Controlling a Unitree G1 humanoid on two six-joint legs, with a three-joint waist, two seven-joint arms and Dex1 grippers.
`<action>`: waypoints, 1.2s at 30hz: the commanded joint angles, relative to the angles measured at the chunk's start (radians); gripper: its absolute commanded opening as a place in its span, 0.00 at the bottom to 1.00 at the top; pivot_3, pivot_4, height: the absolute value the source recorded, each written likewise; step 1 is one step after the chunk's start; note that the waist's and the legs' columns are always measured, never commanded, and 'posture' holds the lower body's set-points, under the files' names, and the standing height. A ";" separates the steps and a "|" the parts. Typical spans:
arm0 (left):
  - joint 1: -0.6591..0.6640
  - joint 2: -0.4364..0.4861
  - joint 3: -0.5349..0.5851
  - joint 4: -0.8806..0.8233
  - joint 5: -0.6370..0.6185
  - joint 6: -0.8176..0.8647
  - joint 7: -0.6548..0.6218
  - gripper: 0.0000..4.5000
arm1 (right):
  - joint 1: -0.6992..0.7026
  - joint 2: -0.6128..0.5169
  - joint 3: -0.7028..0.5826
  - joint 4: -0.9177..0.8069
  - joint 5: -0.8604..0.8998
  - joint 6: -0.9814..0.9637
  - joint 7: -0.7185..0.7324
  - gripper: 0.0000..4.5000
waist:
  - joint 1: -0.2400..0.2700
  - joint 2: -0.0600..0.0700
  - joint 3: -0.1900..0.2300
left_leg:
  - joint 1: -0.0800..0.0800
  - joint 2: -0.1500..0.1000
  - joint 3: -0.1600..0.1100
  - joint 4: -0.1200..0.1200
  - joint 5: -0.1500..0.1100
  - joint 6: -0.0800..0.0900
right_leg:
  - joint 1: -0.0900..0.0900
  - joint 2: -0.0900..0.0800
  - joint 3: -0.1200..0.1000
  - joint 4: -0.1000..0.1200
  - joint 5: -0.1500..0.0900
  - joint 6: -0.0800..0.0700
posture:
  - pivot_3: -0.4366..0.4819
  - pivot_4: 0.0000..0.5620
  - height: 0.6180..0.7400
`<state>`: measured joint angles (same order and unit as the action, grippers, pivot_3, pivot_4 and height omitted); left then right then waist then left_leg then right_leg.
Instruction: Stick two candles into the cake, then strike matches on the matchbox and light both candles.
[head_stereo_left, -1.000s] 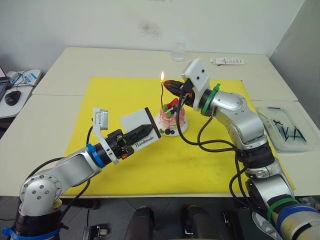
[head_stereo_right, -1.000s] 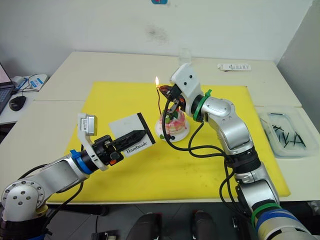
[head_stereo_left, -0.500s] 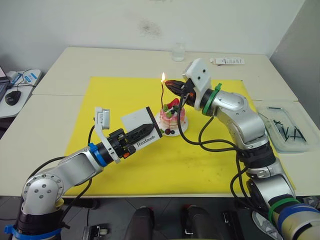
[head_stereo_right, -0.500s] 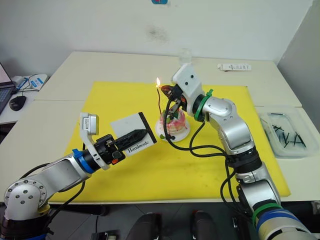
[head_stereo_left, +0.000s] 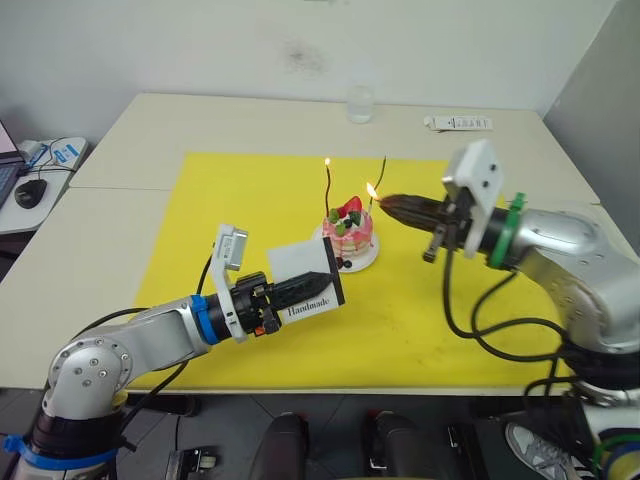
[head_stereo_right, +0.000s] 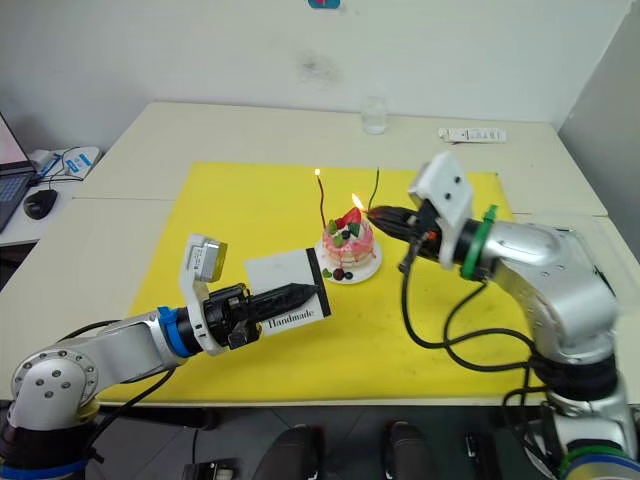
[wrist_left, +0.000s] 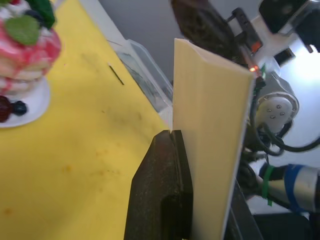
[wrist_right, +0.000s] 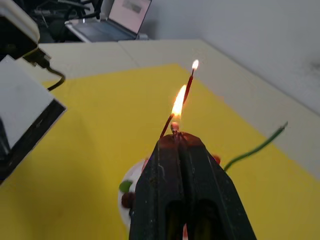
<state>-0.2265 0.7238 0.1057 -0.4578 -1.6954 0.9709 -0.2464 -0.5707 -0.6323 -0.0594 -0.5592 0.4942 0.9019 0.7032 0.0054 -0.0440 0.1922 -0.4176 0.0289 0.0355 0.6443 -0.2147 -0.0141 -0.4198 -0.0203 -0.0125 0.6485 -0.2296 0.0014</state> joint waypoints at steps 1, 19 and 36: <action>-0.046 0.013 -0.025 -0.061 0.042 0.014 -0.071 0.00 | 0.107 -0.064 -0.147 -0.056 0.001 0.041 -0.049 0.00 | 0.001 0.000 0.000 | 0.000 0.000 0.000 0.001 0.000 0.000 | 0.000 0.000 0.000 0.000 0.000 0.000 | 0.48 0.27 1.00; -0.051 -0.071 -0.100 -0.121 0.138 -0.019 -0.081 0.00 | 0.283 -0.036 -0.371 0.470 -0.325 -0.260 -0.448 0.00 | -0.008 0.002 -0.001 | 0.001 0.000 0.001 0.001 0.000 0.000 | 0.000 0.003 0.002 0.001 0.001 0.001 | 0.48 0.27 1.00; -0.008 -0.071 -0.098 -0.164 0.108 -0.046 -0.029 0.00 | 0.251 -0.062 -0.349 0.594 -0.339 -0.384 -0.438 0.87 | -0.007 0.005 -0.003 | 0.001 0.000 0.001 0.001 0.000 0.000 | 0.000 0.005 0.003 0.001 0.001 0.002 | 0.48 0.27 1.00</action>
<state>-0.2296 0.6582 -0.0050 -0.5907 -1.5698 0.9467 -0.2733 -0.3214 -0.6866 -0.3908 0.1002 0.1542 0.5691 0.2609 -0.0020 -0.0388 0.1893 -0.4168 0.0284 0.0365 0.6451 -0.2146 -0.0137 -0.4196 -0.0149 -0.0097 0.6499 -0.2288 0.0030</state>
